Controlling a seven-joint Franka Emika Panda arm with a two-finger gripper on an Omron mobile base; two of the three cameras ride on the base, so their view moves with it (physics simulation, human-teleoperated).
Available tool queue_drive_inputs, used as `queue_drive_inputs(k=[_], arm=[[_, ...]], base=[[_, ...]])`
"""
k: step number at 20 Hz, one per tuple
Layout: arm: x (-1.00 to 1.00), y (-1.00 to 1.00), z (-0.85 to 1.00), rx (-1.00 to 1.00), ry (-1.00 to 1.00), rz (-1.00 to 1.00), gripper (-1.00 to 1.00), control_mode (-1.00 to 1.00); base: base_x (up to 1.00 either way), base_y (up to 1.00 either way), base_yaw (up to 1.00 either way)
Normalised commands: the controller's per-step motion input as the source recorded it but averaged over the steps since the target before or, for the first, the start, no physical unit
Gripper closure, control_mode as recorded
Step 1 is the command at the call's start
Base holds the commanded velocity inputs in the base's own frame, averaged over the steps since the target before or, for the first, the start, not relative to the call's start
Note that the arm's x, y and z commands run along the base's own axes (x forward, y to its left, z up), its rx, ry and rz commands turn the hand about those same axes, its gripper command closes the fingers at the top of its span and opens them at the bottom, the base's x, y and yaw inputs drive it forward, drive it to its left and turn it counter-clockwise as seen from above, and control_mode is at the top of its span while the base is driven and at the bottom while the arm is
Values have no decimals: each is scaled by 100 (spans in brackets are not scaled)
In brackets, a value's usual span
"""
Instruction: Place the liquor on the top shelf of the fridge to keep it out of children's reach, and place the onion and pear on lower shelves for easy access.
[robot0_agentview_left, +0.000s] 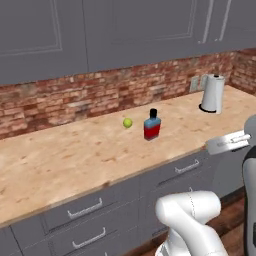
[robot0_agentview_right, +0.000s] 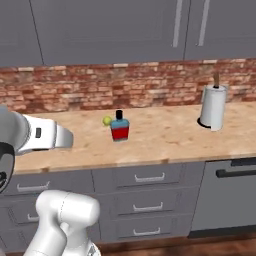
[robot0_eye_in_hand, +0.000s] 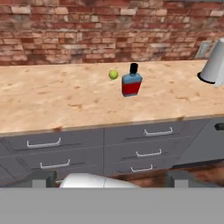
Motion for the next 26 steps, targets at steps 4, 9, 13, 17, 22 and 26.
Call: queue_drive_inputs(k=[4,9,13,17,22,26], arm=[[0,0,0,0,0,0,-100,100],[0,0,0,0,0,0,-100,100],[0,0,0,0,0,0,-100,100],[0,0,0,0,0,0,-100,100],[0,0,0,0,0,0,-100,100],[0,0,0,0,0,0,-100,100]], base=[[66,-99,1],[58,-75,21],[52,-19,29],[40,5,26],[26,6,27],[7,12,26]])
